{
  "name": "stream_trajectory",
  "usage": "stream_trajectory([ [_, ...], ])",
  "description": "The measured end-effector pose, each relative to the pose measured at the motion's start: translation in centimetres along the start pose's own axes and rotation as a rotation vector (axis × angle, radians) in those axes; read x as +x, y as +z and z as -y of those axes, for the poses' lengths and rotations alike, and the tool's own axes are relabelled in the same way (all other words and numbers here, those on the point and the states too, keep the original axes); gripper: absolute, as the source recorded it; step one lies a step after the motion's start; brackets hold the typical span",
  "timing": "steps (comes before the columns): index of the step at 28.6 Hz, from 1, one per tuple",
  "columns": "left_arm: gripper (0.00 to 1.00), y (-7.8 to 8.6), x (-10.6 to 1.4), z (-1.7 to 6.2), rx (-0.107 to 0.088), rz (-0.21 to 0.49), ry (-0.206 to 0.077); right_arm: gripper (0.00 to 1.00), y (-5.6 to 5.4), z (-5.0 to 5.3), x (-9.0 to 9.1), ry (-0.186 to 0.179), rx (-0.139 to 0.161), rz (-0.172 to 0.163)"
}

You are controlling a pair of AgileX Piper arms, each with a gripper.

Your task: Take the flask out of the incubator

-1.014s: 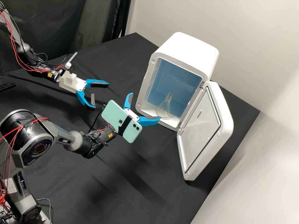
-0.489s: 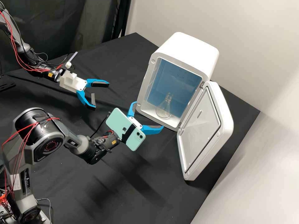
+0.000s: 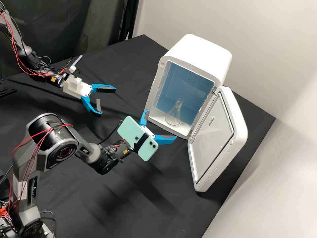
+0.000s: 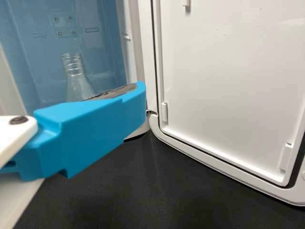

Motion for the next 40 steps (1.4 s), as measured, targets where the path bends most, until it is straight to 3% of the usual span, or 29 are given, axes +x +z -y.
stream_trajectory([
  [9,1.0,0.0,0.0,0.0,0.0,0.0,0.0,1.0,0.1,-0.1,2.4,0.019,-0.002,-0.022],
  [13,1.0,0.0,0.0,-0.06,-0.002,0.0,0.002,1.0,-0.1,0.8,3.5,-0.006,-0.004,-0.043],
  [18,1.0,0.0,0.0,-0.16,-0.025,0.002,0.005,1.0,-0.3,2.5,4.6,-0.061,-0.011,-0.061],
  [23,1.0,0.1,0.0,-0.16,-0.026,0.003,0.004,1.0,-0.2,3.5,5.5,-0.094,-0.008,-0.064],
  [29,1.0,0.1,-0.1,-0.43,-0.022,0.002,0.006,1.0,0.3,4.0,6.4,-0.108,0.004,-0.055],
  [34,1.0,0.1,-0.2,-0.47,-0.021,0.001,0.004,1.0,0.5,4.2,7.4,-0.115,0.02,-0.047],
  [40,1.0,0.1,-0.2,-0.59,-0.02,0.001,0.007,1.0,1.3,4.2,8.4,-0.106,0.02,-0.038],
])
